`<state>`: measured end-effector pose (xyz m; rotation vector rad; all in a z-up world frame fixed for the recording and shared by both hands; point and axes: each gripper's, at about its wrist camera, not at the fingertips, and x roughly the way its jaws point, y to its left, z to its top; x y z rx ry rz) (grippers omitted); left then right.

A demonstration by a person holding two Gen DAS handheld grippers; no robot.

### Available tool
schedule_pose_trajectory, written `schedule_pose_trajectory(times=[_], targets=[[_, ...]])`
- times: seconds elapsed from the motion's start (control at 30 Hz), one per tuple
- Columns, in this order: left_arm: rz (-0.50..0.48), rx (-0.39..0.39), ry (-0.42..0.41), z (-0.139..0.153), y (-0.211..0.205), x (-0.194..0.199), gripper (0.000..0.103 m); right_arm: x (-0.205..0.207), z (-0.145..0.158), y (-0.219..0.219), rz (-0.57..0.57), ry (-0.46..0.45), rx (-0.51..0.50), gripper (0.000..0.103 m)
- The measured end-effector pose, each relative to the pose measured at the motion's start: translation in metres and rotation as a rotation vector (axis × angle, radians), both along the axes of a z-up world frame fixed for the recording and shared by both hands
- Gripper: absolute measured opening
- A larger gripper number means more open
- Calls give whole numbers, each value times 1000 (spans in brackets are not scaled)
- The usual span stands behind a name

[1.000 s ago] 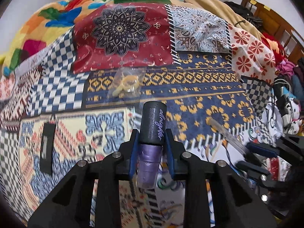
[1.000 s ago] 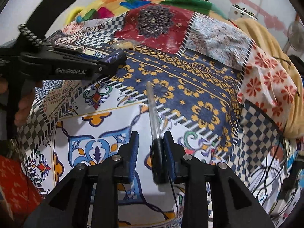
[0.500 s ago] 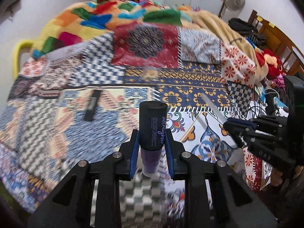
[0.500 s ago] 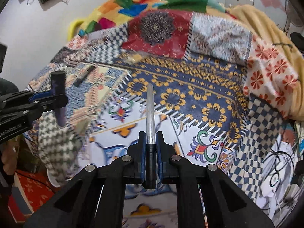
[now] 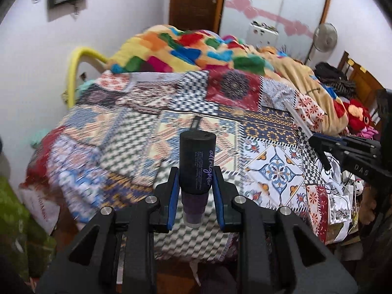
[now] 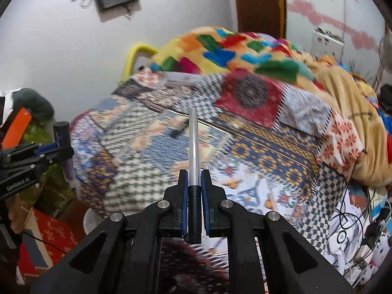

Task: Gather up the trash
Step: 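Carry the purple tube and clear pen over the white bin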

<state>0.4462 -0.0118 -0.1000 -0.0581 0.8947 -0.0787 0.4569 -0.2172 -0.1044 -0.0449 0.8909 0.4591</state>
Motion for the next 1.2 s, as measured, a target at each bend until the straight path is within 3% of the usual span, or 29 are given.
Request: schedule_pose_trajectory(times=[0.3, 0.6, 0.9, 1.2], targets=[[124, -14, -55, 32, 69, -91, 25, -49, 32, 77, 127, -47, 18, 9], [251, -3, -53, 31, 137, -174, 25, -100, 32, 157, 258, -35, 23, 9], [366, -29, -1, 1, 197, -237, 25, -141, 3, 234, 387, 13, -12, 9], [458, -105, 108, -62, 243, -259, 25, -165, -47, 304, 500, 115, -84, 9]])
